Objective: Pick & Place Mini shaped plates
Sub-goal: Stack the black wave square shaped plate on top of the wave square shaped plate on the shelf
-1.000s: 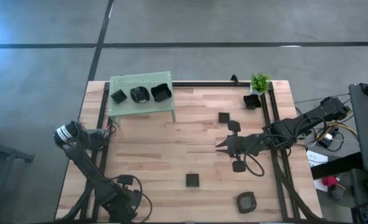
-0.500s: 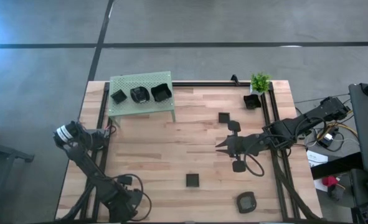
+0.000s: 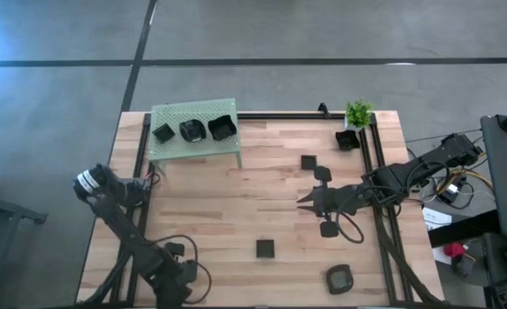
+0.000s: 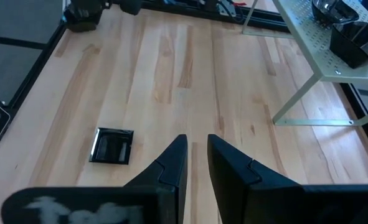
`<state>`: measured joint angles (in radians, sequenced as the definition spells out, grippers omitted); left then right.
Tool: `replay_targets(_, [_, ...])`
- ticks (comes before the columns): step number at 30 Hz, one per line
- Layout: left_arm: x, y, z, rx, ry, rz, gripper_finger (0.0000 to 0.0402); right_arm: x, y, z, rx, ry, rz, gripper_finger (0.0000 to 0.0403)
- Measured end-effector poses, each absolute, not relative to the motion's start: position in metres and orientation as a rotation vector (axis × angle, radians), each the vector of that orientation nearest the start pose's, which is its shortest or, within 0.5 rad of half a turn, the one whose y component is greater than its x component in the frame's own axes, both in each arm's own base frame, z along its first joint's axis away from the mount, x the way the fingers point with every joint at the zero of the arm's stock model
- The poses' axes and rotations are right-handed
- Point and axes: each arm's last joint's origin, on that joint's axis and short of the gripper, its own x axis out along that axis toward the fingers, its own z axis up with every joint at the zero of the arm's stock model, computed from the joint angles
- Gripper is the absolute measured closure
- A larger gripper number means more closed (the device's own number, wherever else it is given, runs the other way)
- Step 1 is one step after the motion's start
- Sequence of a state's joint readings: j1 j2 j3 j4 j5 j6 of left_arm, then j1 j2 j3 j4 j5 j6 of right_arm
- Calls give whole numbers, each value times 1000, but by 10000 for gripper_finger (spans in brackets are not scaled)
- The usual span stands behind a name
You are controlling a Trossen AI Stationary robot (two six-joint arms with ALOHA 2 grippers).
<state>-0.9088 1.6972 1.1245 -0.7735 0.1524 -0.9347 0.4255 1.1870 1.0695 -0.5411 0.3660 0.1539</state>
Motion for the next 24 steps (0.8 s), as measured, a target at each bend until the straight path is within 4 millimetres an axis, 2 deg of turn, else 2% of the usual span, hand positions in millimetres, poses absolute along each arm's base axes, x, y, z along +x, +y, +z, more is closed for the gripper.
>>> replay_targets(5, [203, -239, 224, -295, 1382, -137, 401, 229, 92, 321, -104, 608, 10, 344])
replay_targets(11, [212, -217, 274, -326, 1151, -6, 401, 229, 92, 321, -106, 608, 10, 344])
replay_targets(18, [214, -171, 336, -362, 960, 237, 401, 229, 92, 321, -112, 608, 12, 344])
replay_targets(24, [212, -120, 380, -419, 873, 378, 401, 229, 92, 321, -112, 609, 12, 344])
